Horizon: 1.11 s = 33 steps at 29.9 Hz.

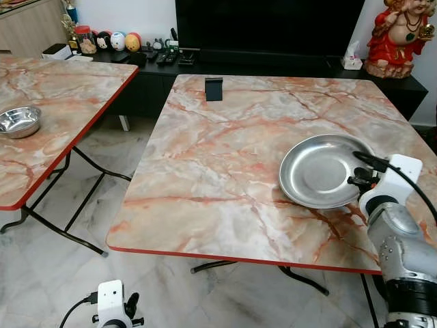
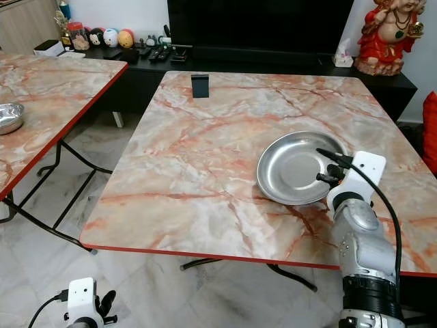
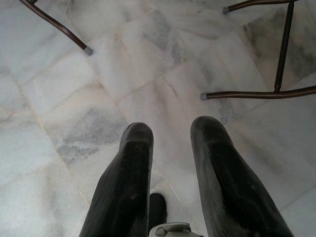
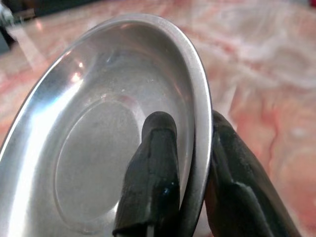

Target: Setting the table

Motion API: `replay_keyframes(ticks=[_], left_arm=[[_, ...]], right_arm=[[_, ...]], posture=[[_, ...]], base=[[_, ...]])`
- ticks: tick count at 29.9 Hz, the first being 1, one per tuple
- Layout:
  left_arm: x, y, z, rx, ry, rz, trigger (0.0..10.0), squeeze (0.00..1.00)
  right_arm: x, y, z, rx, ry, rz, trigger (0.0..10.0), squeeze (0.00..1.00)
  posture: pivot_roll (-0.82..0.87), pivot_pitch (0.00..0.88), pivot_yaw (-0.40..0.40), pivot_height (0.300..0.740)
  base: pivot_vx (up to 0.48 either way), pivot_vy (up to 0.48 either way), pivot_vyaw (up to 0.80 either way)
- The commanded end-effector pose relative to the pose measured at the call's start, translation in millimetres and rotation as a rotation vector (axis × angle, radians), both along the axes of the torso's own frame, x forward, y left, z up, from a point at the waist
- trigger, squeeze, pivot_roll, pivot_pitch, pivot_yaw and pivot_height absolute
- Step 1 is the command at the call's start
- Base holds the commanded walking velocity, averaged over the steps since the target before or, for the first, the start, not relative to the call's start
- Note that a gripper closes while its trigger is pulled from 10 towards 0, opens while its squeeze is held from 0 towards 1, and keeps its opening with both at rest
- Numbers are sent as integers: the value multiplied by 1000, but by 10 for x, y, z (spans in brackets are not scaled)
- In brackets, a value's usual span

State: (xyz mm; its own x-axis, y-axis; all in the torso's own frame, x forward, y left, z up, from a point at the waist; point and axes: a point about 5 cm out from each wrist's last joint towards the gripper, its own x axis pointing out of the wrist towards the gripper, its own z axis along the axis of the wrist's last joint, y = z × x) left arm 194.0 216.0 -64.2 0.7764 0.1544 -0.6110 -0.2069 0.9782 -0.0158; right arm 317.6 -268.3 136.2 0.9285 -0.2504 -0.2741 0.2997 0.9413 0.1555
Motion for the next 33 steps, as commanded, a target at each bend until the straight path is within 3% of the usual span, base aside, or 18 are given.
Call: replay_keyframes(ticks=[1, 8, 18, 25, 32, 33], left_arm=[[-40, -2, -29, -12, 21, 9, 10000, 0], [-35, 0, -27, -12, 21, 7, 10000, 0], [-34, -19, -31, -16, 23, 3, 10000, 0], [-21, -50, -30, -19, 20, -3, 10000, 0], [-32, -33, -32, -15, 22, 0, 10000, 0], [-38, -29, -34, -14, 23, 0, 10000, 0]], right_arm=[[-32, -32, 30, 0, 23, -1, 10000, 0], [-110, -3, -78, 14, 124, 42, 10000, 0], [-338, -61, -257, 119, 258, 37, 10000, 0], [-337, -43, -321, 132, 269, 33, 10000, 0], [-330, 119, -428, 152, 279, 119, 10000, 0], [-328, 149, -434, 163, 276, 130, 10000, 86]], posture=[[-84, 0, -6, 732], [-87, 0, -7, 732], [-97, 0, -12, 732], [-94, 0, -12, 732], [-85, 0, -14, 732], [-83, 0, -14, 732]], base=[[0, 0, 0], [0, 0, 0], [0, 0, 0], [0, 0, 0], [0, 0, 0], [0, 0, 0]])
